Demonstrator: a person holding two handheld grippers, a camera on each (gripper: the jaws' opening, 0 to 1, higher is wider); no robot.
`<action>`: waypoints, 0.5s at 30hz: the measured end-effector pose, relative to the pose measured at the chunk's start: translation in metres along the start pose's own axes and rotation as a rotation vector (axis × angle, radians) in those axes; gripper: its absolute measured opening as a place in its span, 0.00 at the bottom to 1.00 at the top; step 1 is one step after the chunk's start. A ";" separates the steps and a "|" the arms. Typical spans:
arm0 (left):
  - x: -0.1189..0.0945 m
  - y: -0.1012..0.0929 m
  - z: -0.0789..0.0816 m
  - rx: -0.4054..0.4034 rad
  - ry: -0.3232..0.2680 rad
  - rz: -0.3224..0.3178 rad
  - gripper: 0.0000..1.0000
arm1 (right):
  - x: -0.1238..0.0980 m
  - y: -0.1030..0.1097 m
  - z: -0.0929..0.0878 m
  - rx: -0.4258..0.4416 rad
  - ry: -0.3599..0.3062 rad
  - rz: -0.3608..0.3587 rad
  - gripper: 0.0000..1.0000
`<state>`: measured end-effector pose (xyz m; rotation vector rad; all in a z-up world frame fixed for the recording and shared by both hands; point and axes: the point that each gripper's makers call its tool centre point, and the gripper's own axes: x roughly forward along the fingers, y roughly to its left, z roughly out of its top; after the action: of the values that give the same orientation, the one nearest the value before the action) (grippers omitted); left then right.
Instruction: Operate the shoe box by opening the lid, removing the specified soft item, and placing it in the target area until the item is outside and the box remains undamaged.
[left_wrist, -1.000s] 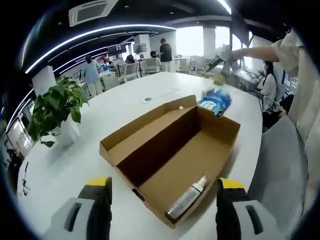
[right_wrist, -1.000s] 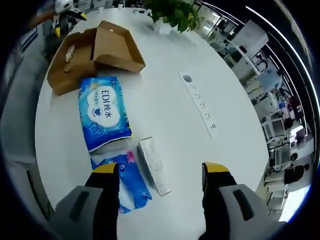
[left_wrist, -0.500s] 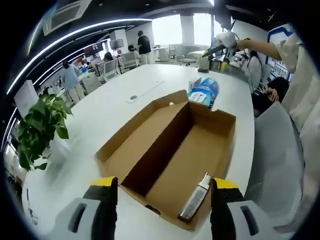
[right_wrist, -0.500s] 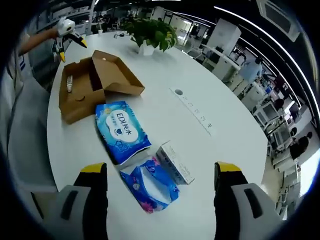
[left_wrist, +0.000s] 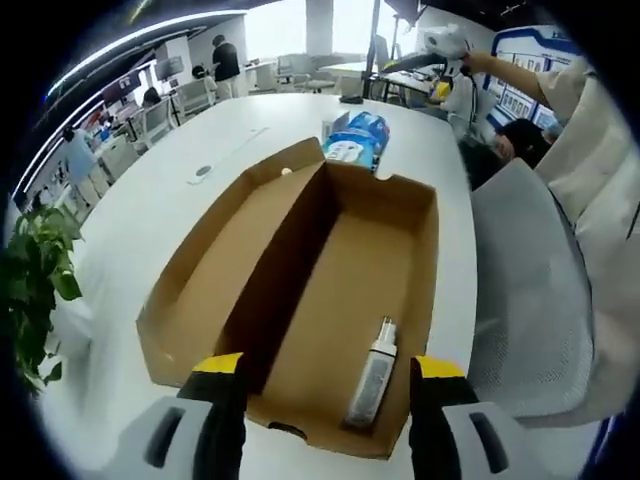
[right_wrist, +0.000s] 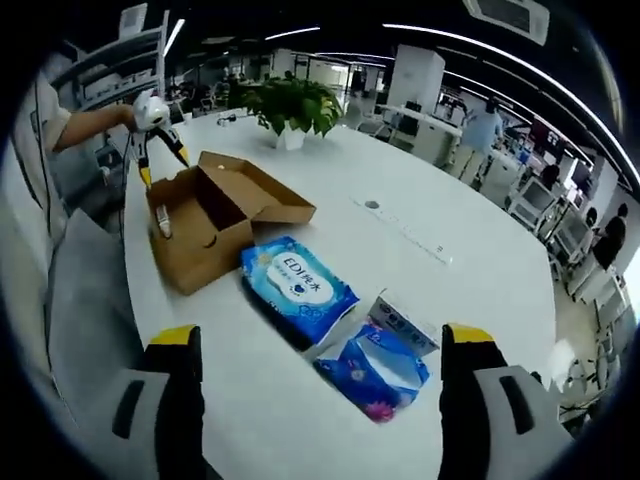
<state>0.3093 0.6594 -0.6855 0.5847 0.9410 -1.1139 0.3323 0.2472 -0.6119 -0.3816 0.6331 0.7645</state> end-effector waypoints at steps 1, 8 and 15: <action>0.003 -0.002 -0.001 0.013 0.014 -0.016 0.66 | -0.001 0.004 0.001 0.005 -0.009 0.006 0.95; 0.020 -0.007 -0.011 0.061 0.114 -0.095 0.65 | -0.009 0.028 0.006 0.043 -0.063 0.006 0.96; 0.034 -0.007 -0.017 0.104 0.162 -0.164 0.64 | -0.014 0.045 0.007 0.040 -0.067 0.006 0.94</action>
<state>0.3019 0.6542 -0.7231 0.7008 1.0908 -1.2824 0.2942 0.2731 -0.6018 -0.3160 0.5862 0.7662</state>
